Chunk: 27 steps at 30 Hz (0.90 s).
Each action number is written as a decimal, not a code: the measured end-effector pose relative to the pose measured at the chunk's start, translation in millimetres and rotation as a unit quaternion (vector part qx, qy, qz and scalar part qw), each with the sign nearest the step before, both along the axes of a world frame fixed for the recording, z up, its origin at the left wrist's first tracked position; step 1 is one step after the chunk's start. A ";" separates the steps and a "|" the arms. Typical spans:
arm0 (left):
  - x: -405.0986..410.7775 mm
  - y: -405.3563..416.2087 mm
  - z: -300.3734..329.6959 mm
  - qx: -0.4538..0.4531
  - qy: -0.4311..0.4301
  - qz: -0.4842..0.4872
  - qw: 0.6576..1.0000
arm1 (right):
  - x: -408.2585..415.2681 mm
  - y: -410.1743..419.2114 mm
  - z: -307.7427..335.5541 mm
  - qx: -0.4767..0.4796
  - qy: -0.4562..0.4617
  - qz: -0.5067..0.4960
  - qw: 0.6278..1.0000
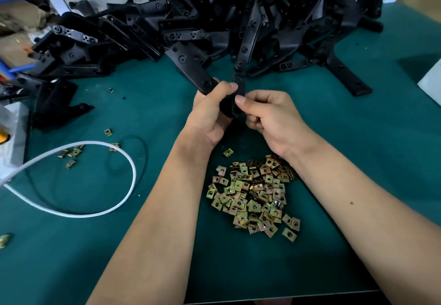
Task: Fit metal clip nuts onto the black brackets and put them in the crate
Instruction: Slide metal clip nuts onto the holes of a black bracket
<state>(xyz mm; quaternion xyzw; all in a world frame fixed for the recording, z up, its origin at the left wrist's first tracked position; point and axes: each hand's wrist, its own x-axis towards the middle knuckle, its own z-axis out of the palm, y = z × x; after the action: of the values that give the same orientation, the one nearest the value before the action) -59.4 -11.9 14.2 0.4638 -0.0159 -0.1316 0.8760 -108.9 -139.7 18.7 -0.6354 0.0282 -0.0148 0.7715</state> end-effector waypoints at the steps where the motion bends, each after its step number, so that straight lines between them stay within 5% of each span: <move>1: -0.5 -2.1 0.0 -0.001 0.001 0.011 1.000 | 0.0 1.6 -1.3 0.001 -0.003 -0.019 1.000; 19: -17.5 -35.5 3.6 -0.040 -0.009 0.110 0.993 | 0.3 9.6 -3.8 0.115 -0.007 -0.153 0.981; 27: -8.9 -11.1 6.3 -0.080 0.012 0.027 0.996 | 6.6 -1.1 -3.1 0.027 -0.030 -0.051 0.998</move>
<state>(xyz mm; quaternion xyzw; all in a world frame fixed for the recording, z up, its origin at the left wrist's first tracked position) -68.3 -23.0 20.5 0.3908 -0.0036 -0.1115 0.9137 -102.2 -140.9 15.6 -0.6111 0.0375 -0.0724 0.7874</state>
